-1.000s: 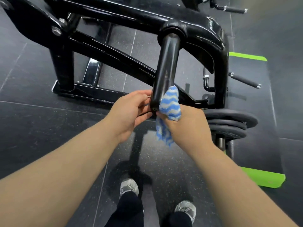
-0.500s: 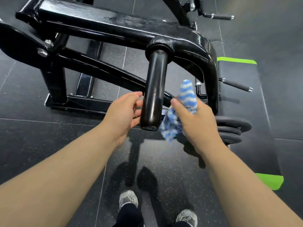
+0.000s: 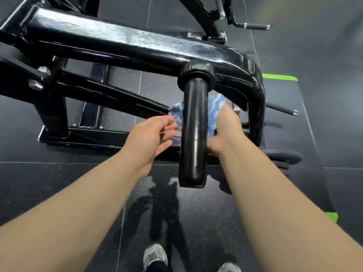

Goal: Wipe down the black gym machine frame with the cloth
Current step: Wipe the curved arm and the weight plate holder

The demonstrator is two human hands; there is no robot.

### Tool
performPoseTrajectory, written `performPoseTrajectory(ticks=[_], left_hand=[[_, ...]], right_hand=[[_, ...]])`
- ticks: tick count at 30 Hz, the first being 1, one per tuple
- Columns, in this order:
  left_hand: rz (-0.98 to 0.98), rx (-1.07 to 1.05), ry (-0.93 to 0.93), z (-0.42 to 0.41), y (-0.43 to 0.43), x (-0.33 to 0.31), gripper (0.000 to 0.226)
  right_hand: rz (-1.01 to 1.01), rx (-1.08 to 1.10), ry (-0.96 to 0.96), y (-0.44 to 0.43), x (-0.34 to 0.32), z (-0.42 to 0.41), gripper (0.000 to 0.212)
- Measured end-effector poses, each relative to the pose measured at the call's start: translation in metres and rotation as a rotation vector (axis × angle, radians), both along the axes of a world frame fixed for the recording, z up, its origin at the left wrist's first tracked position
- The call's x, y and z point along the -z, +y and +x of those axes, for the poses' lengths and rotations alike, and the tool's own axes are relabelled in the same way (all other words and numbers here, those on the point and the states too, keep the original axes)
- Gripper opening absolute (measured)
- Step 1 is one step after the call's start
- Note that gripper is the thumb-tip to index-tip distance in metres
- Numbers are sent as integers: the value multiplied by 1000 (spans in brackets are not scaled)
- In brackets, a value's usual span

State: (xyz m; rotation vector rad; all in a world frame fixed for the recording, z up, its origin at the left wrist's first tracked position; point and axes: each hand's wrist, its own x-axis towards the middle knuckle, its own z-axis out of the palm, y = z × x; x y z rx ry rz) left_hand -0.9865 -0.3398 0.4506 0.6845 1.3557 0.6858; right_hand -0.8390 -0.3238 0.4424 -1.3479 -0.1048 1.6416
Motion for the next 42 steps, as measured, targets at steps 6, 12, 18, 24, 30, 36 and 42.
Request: performPoseTrajectory(ticks=[6, 12, 18, 24, 30, 36, 42], left_hand=[[46, 0, 52, -13, 2, 5, 26], [340, -55, 209, -6, 21, -8, 29], [855, 241, 574, 35, 47, -55, 26], [1027, 530, 917, 96, 86, -64, 42], [831, 817, 1241, 148, 121, -54, 22], [806, 919, 1480, 166, 132, -28, 56], [833, 752, 1373, 175, 123, -38, 46]], right_hand=[[262, 11, 350, 1, -1, -2, 70], [189, -102, 357, -25, 2, -1, 50], [182, 306, -970, -25, -25, 36, 19], [419, -303, -1388, 72, -26, 106, 38], [80, -234, -1037, 65, 24, 182, 41], [216, -333, -933, 94, 15, 179, 52], [159, -440, -938, 102, 29, 205, 37]])
